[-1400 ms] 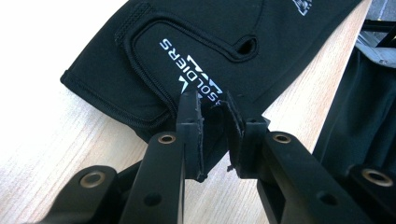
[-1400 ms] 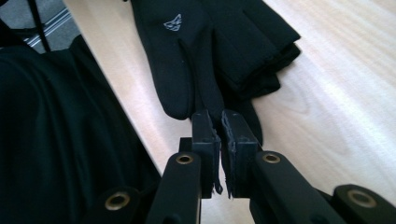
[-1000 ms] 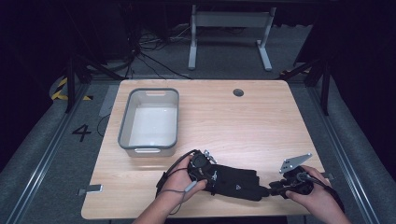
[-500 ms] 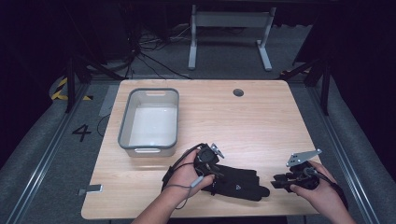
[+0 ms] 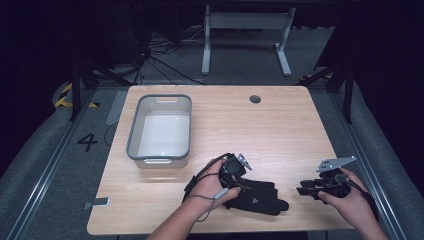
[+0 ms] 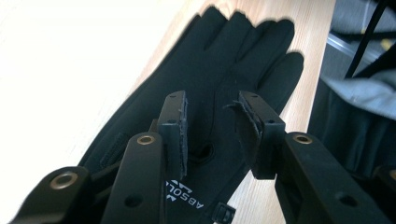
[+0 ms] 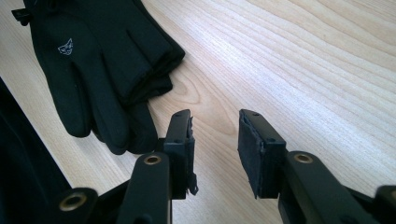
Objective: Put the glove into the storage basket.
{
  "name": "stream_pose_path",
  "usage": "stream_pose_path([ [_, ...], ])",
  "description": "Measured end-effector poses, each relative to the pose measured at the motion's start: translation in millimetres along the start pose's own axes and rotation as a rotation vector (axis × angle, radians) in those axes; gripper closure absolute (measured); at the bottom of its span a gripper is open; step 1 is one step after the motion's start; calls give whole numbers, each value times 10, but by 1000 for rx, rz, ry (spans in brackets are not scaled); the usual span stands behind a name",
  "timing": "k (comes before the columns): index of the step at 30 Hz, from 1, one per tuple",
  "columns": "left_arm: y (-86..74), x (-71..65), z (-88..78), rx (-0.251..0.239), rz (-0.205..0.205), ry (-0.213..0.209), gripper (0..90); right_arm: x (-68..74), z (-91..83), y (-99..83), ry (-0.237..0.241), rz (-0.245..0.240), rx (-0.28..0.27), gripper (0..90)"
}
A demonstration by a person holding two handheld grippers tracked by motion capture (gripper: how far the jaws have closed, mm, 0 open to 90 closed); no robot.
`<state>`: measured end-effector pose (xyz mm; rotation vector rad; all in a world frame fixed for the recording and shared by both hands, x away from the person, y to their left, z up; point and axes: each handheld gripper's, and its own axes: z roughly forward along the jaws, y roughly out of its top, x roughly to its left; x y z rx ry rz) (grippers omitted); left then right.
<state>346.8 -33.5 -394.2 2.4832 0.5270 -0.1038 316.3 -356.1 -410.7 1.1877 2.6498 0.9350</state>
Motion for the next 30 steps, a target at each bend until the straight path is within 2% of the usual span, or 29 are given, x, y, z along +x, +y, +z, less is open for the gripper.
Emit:
stream_pose_path([
  [1,9,-1,16,-4,8,7,642,-9,0,-9,-1,0,-2,659],
  [6,60,-28,172,23,54,-28,622,-33,4,-30,3,2,-5,656],
  [10,97,-37,276,19,95,-45,567,-19,20,-35,12,3,-3,649],
  [12,105,-44,321,38,115,-54,545,-13,22,-35,16,1,-6,646],
  [16,93,-24,390,43,118,-41,474,3,19,-44,22,3,-5,642],
  [17,94,-10,404,40,130,-24,457,8,19,-49,22,4,-5,640],
  [19,86,-4,432,40,120,-11,429,12,14,-55,22,-1,-7,640],
  [21,81,16,463,52,131,-15,421,15,6,-59,23,3,-12,637],
  [27,59,26,519,65,109,-37,382,-7,4,-71,22,16,-18,629],
  [30,56,16,547,70,124,-35,346,-9,10,-71,26,18,-18,626],
])
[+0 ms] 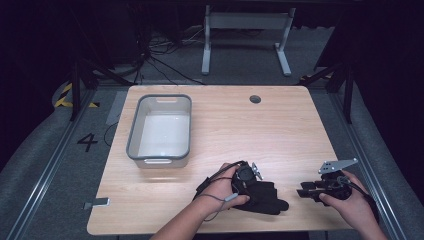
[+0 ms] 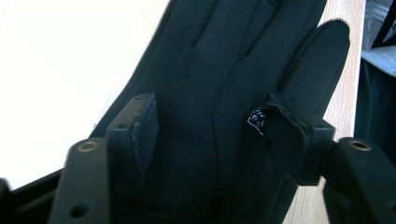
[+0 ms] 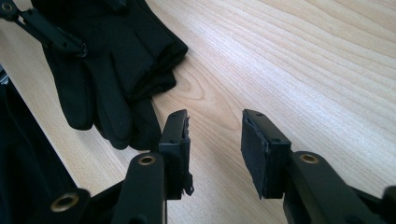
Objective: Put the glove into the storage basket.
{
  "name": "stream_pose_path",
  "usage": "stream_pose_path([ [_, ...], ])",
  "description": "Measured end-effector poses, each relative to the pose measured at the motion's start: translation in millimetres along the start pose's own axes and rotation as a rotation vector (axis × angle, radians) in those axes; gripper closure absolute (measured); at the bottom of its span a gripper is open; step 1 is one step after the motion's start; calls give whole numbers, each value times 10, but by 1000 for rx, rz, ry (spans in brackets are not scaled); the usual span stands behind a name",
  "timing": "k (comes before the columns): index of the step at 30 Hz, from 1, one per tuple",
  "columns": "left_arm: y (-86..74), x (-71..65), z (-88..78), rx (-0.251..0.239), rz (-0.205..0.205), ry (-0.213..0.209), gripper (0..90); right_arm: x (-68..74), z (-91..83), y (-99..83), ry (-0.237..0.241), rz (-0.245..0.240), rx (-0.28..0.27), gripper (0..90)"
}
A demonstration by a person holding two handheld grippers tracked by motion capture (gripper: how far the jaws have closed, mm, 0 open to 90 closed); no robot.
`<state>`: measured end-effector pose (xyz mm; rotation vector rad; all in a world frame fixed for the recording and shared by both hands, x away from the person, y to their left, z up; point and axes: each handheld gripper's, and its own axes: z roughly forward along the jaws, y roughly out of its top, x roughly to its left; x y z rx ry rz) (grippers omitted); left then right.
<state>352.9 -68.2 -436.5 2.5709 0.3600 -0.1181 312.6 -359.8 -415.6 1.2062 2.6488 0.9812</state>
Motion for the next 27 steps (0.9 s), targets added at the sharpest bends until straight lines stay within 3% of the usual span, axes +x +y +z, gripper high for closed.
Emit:
stream_pose_path([
  [6,-2,-11,34,15,27,10,323,7,4,5,6,-6,-1,624],
  [10,-27,-13,52,0,33,20,323,14,2,5,6,-4,-5,621],
  [16,-39,-64,73,2,70,66,327,27,9,13,9,-9,-4,618],
  [21,-77,-20,65,-26,67,45,341,44,8,21,11,-27,-7,614],
  [27,-65,-66,76,-6,73,81,367,44,20,26,14,-29,-7,614],
])
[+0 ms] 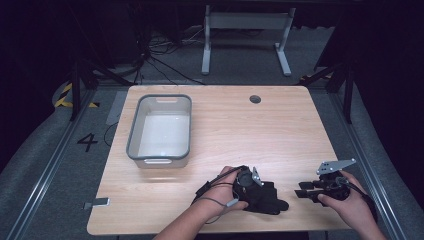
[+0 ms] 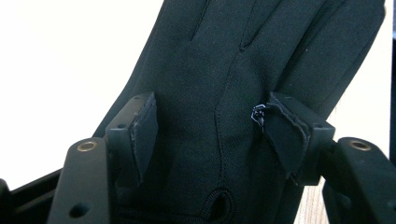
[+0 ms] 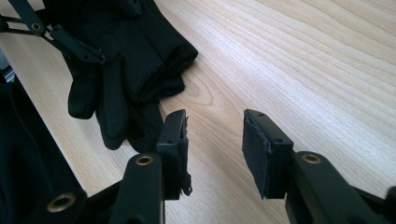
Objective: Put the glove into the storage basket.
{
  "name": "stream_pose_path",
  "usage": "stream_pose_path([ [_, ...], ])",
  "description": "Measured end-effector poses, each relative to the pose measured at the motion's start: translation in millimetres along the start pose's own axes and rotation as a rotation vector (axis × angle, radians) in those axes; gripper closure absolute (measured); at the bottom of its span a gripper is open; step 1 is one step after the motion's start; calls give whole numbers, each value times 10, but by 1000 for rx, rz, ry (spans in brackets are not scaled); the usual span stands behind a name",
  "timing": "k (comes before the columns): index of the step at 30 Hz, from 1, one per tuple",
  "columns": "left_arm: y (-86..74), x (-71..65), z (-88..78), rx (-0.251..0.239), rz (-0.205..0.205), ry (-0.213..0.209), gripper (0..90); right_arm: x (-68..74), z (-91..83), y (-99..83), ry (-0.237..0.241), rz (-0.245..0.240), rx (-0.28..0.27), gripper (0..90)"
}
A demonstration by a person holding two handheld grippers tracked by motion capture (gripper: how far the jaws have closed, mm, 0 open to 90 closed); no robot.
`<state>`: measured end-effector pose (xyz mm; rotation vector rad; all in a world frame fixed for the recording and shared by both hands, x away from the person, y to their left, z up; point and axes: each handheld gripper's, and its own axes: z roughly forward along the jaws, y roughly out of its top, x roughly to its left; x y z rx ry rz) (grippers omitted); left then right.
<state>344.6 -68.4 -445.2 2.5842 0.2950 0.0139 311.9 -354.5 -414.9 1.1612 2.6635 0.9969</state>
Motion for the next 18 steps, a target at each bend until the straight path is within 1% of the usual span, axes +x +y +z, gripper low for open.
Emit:
stream_pose_path([
  [2,8,-10,3,2,-1,14,379,9,0,3,2,-6,-3,614],
  [5,18,-19,0,11,-23,28,407,19,-2,9,5,-7,-5,614],
  [7,18,-6,-5,5,-29,36,435,25,0,14,5,-7,-6,615],
  [8,14,-1,-11,5,-49,39,471,30,-1,16,5,-10,-6,615],
  [10,9,19,-21,-3,-64,49,552,33,-3,19,7,-10,-8,616],
  [12,-10,27,-28,-18,-98,65,609,32,-5,18,7,-11,-10,617],
  [13,-11,31,-28,-23,-97,65,629,26,-5,16,7,-9,-12,618],
  [15,-10,34,-32,-25,-116,61,641,18,-4,13,8,-8,-11,618],
  [16,0,34,-34,-22,-120,66,648,12,-3,12,7,-9,-11,618],
  [18,19,35,-46,-8,-136,60,657,6,0,10,8,-4,-11,618],
])
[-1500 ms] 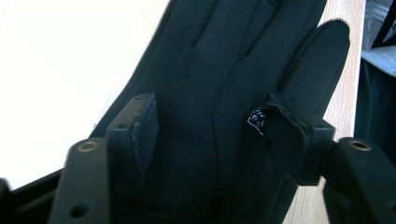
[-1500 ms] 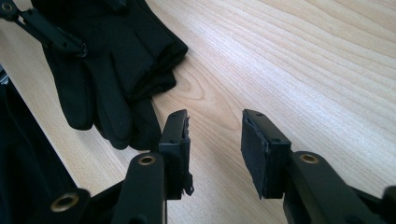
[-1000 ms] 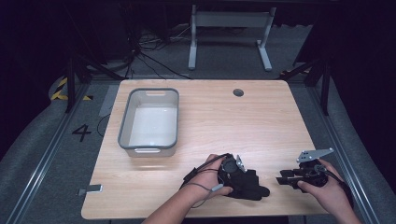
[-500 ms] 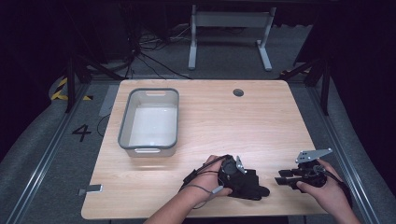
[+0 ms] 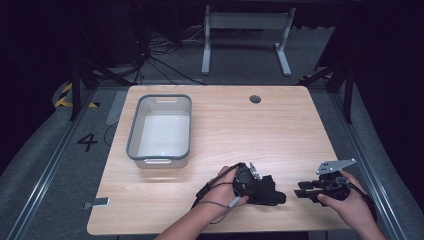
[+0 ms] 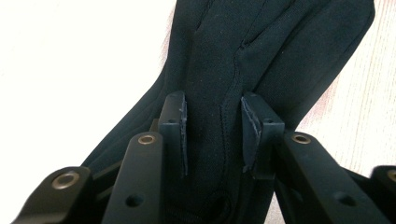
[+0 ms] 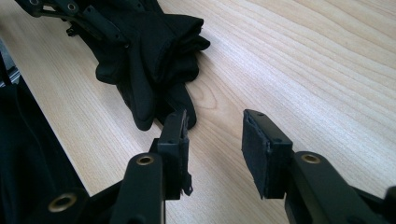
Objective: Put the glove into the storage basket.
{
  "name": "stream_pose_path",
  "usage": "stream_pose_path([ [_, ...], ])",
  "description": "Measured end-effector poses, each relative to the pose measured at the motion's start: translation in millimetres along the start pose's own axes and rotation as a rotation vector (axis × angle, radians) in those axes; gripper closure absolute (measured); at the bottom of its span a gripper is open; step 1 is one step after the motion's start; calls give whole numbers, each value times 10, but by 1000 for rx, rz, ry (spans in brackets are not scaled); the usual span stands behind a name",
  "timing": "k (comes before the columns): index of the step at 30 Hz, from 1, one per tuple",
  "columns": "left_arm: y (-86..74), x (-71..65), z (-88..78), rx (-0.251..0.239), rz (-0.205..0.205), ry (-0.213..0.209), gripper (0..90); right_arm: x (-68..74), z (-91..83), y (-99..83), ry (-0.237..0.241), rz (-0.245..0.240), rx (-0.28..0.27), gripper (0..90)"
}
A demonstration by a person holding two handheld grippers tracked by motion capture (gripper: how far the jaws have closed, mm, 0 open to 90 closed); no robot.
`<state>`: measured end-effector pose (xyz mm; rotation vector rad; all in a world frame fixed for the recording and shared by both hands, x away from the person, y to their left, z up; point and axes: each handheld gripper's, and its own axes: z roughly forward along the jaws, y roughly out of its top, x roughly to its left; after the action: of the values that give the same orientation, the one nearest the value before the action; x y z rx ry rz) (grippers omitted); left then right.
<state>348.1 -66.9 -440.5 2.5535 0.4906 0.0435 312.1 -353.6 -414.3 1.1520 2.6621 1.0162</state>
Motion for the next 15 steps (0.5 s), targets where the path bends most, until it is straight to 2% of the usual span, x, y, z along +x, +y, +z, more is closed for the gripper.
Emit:
stream_pose_path([
  [1,7,16,-7,-1,-9,-10,661,-4,2,-1,0,1,0,619],
  [4,6,65,-53,-23,-73,-51,666,-14,1,-6,1,1,0,618],
  [8,3,93,-191,-50,-138,-109,671,-44,9,-20,13,10,-5,618],
  [10,-1,104,-249,-53,-153,-116,671,-49,17,-23,10,12,-4,620],
  [11,-5,104,-277,-62,-180,-117,671,-48,18,-22,11,11,-4,619],
  [15,-17,148,-418,-85,-208,-111,671,-35,19,-20,10,8,-4,619],
])
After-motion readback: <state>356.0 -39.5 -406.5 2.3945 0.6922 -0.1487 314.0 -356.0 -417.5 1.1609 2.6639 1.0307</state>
